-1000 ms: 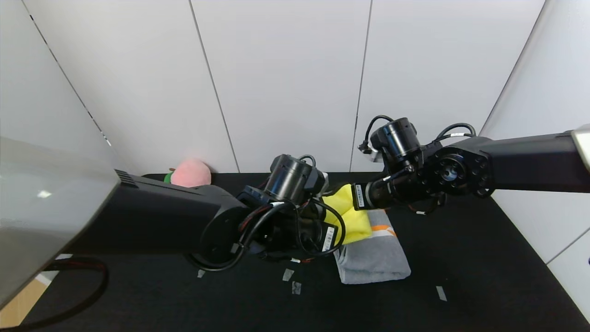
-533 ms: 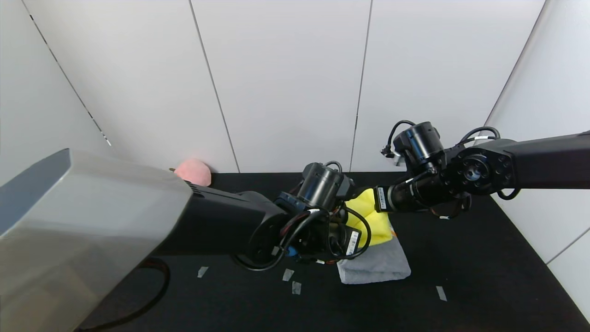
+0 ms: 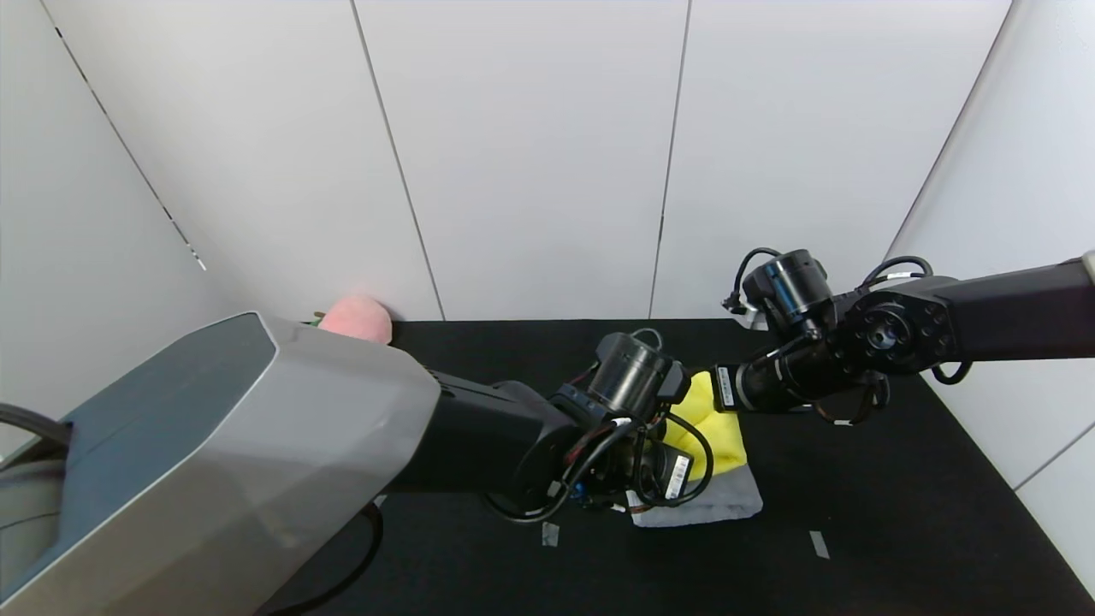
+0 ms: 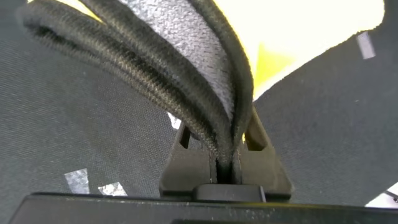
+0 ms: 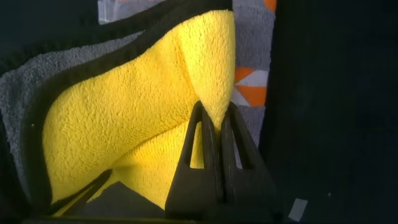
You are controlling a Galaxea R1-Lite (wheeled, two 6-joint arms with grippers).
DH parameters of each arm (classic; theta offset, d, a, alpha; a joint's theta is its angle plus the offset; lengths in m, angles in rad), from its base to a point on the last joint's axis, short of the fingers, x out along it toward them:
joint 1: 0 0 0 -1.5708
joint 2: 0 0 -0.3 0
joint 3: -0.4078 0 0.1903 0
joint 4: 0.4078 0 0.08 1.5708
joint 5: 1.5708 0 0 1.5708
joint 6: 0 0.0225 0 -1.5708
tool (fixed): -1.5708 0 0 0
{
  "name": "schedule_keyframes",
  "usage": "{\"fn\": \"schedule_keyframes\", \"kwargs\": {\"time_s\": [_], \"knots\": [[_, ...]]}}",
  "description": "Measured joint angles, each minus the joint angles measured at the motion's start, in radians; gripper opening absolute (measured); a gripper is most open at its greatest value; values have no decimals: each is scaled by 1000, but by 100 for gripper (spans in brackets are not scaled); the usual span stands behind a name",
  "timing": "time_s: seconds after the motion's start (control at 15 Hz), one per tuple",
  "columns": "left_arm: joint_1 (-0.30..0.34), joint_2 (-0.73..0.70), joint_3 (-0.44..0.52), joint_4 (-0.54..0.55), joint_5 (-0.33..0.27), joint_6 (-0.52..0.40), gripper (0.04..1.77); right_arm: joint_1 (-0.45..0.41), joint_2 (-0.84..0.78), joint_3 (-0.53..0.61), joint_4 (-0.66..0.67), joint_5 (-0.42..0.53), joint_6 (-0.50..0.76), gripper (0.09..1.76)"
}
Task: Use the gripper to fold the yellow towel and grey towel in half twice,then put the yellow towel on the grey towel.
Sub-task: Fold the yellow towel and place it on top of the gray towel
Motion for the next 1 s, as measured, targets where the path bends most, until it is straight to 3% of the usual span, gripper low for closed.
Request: {"fn": "schedule_keyframes", "kwargs": {"time_s": [0.33,0.47,0.73,1.0], "knots": [[-1,20,-2,-3,0,0,20,-12,16,15,-2,2,2,14],[1,23,3,16,6,1,26,-24,24,15,-10,-7,2,47],[1,31,-2,1,42,3,85,-16,33,11,-9,-2,3,96],[-2,28,-1,0,42,3,119,-15,34,9,-7,1,3,127]]}}
